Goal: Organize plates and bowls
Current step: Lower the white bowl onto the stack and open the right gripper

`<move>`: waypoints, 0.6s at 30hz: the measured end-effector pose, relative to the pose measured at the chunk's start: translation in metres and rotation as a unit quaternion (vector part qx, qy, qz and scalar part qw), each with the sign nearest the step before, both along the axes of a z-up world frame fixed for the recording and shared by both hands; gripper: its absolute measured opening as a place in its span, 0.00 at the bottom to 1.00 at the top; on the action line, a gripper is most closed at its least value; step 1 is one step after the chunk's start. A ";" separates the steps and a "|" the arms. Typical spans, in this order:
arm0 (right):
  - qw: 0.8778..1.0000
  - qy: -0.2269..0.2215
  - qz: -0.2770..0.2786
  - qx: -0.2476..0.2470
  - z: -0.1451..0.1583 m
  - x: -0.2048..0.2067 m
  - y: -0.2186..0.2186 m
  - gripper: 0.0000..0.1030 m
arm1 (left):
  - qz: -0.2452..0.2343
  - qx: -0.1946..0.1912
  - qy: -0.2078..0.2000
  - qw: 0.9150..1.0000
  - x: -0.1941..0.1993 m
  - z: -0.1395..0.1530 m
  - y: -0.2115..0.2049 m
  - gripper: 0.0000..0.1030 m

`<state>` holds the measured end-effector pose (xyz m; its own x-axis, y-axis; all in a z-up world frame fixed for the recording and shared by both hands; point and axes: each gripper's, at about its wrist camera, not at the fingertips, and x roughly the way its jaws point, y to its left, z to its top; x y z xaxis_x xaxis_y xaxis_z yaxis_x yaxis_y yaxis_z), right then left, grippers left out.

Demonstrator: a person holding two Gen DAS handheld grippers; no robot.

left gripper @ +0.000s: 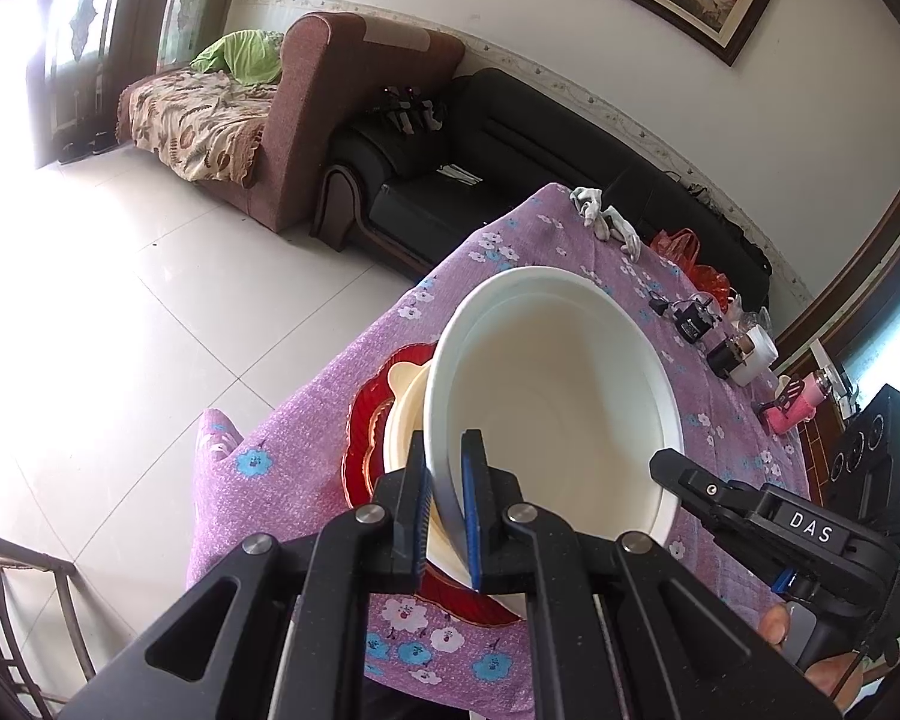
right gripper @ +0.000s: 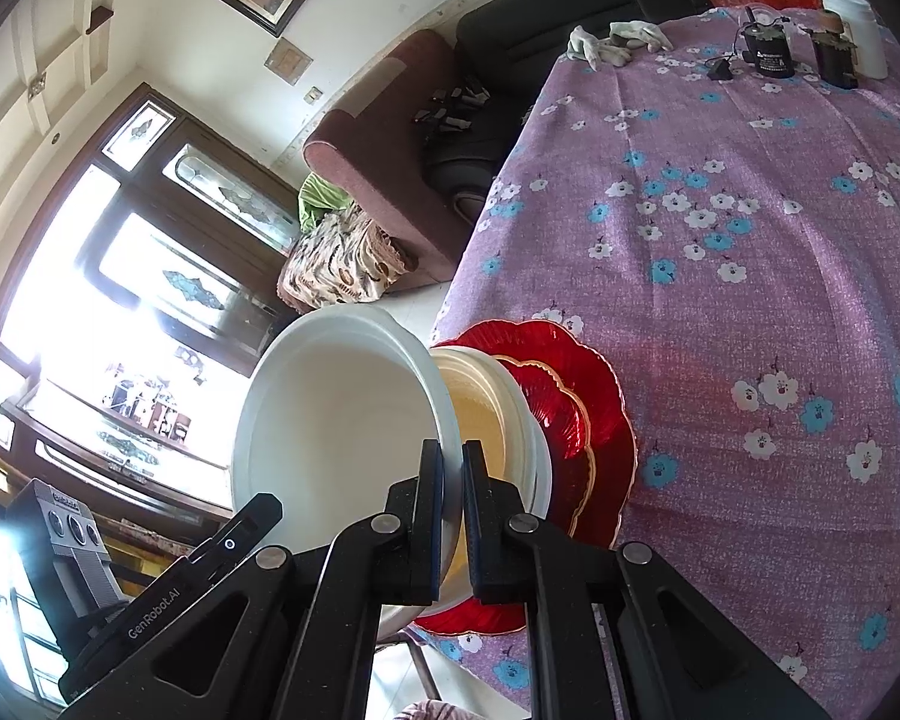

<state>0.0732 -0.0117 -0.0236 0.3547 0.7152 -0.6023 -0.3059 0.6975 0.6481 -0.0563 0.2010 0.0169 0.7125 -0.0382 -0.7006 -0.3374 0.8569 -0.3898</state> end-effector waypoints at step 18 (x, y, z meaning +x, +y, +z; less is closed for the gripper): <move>1.000 0.006 -0.001 -0.003 -0.001 0.002 0.000 0.08 | -0.001 -0.006 0.007 1.000 0.004 -0.011 0.003 0.08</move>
<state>0.0752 -0.0112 -0.0249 0.3487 0.7112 -0.6104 -0.2975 0.7016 0.6475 -0.0526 0.2042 0.0057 0.7027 -0.0488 -0.7098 -0.3404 0.8529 -0.3958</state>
